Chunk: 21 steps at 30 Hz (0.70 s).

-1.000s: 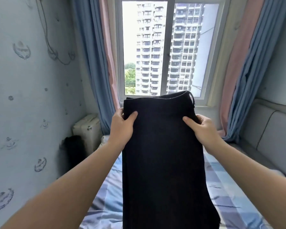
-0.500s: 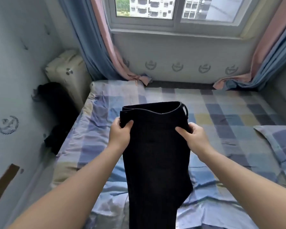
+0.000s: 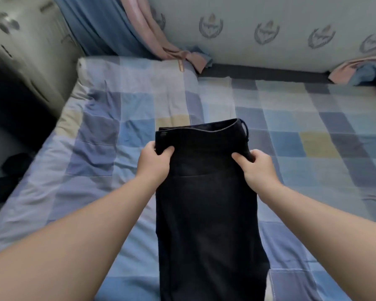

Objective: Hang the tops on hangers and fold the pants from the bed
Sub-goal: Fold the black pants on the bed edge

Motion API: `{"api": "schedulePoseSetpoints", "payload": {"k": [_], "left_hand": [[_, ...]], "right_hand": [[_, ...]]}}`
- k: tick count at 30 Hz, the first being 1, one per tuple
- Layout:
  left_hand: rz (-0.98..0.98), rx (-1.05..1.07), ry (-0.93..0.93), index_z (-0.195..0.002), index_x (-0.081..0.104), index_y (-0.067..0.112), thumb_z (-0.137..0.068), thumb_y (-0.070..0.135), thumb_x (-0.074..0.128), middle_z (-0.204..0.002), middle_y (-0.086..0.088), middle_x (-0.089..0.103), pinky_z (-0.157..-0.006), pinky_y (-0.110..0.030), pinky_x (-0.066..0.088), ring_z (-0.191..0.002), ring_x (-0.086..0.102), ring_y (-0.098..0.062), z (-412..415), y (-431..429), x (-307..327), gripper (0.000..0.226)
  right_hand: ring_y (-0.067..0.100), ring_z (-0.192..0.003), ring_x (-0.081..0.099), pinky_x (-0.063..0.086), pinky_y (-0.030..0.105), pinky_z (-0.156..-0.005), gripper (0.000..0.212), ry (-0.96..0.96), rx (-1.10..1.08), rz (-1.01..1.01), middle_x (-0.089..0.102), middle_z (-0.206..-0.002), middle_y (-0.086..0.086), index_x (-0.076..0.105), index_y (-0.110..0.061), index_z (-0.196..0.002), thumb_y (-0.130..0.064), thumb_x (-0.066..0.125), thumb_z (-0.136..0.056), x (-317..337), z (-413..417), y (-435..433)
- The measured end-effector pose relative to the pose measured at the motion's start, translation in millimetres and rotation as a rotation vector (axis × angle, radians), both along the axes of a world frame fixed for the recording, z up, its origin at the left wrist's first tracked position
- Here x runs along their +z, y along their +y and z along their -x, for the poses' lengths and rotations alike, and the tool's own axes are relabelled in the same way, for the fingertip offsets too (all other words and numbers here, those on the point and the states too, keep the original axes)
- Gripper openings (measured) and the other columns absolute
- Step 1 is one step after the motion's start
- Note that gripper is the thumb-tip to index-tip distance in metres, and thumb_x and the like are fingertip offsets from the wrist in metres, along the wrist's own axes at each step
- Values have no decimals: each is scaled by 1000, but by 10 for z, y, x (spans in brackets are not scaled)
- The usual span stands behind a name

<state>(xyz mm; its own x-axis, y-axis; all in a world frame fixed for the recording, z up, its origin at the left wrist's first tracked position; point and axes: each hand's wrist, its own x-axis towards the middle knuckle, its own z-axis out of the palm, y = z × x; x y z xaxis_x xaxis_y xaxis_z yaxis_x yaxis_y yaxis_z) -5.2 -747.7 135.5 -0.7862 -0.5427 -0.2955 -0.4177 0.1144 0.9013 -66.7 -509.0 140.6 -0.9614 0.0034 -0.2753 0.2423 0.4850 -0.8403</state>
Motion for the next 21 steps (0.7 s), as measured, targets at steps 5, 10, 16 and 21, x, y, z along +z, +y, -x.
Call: {"api": "schedulePoseSetpoints", "payload": {"k": [5, 10, 16, 21], "left_hand": [[-14, 39, -111, -112, 58, 19, -96, 35, 64, -100, 5, 64, -78, -32, 47, -91, 62, -19, 283, -79, -961, 23], [100, -34, -268, -148, 40, 23, -93, 29, 63, -129, 14, 50, -89, -29, 44, -108, 55, -15, -31, -82, -1422, 60], [305, -345, -295, -156, 31, 26, -100, 35, 54, -163, 3, 29, -121, -44, 25, -149, 25, -21, -788, 137, -1324, 61], [560, -537, -357, -157, 24, 36, -101, 50, 43, -168, 5, 11, -121, -44, 12, -153, 4, -19, -1548, 565, -904, 61]], "right_hand": [[17, -75, 60, 40, 31, -58, 27, -28, -80, -45, 61, -80, -3, 57, -15, -87, -39, 66, -95, -1016, 197, -214], [13, -98, 59, 42, 27, -78, 28, -143, -52, -37, 58, -112, -9, 51, -25, -119, -36, 63, -97, -1477, -143, -258], [6, -143, 35, 30, 28, -113, 57, -230, 74, 85, 39, -155, -15, 36, -35, -153, -42, 56, -100, -1285, -824, -59], [8, -151, 20, 20, 46, -124, 61, -217, 313, -125, 26, -163, -15, 24, -39, -157, -47, 48, -101, -805, -1452, 211]]}}
